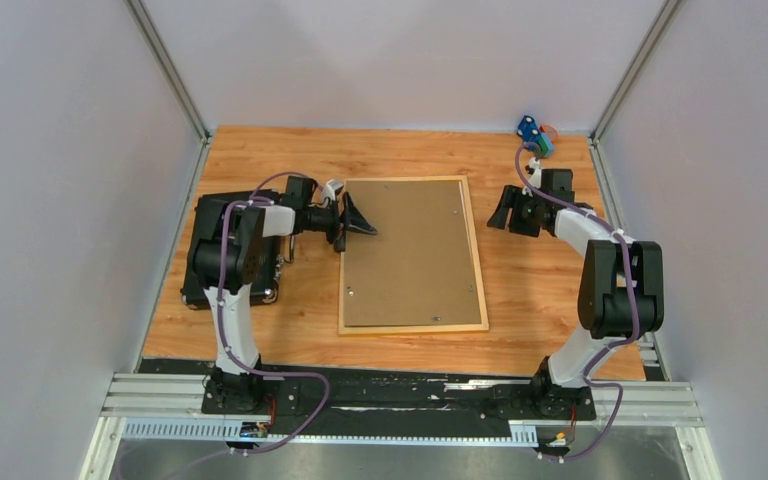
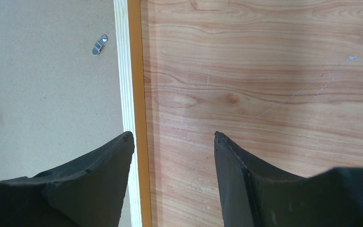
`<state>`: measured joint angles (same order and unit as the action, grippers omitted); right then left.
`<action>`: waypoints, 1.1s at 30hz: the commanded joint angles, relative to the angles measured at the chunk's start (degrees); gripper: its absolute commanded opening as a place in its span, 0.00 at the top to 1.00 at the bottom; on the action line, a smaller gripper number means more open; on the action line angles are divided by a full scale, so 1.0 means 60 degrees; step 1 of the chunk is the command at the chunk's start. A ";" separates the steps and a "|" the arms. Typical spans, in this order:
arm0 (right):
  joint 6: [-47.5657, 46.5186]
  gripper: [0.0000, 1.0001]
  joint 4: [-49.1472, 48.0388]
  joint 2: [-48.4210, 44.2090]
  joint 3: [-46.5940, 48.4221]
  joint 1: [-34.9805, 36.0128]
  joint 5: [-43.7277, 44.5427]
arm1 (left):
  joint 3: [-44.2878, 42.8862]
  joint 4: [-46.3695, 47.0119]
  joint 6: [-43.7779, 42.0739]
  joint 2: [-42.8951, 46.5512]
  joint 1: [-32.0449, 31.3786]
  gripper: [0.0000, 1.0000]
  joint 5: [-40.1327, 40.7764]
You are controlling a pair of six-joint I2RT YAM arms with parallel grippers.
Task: Put the photo into the frame
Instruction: Place the photo frame item in the photo frame.
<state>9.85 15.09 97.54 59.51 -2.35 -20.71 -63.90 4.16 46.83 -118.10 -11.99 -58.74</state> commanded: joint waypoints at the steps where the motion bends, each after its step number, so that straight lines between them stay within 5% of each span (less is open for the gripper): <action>1: 0.0029 0.39 -0.0376 0.0119 -0.0015 -0.0048 -0.0163 | -0.0619 -0.1584 -0.1257 0.0559 -0.0053 0.20 0.0621; 6: 0.0029 0.38 -0.0380 0.0122 -0.0012 -0.0048 -0.0208 | -0.1032 -0.2511 -0.1807 0.0754 -0.0049 0.01 0.0905; 33: -0.0015 0.39 -0.0390 0.0362 0.0029 -0.0092 -0.0255 | -0.2626 -0.4978 -0.3593 0.0707 -0.0850 0.00 0.1934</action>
<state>9.82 15.05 99.07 59.51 -2.55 -21.23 -76.86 -24.32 27.49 -115.79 -16.51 -46.59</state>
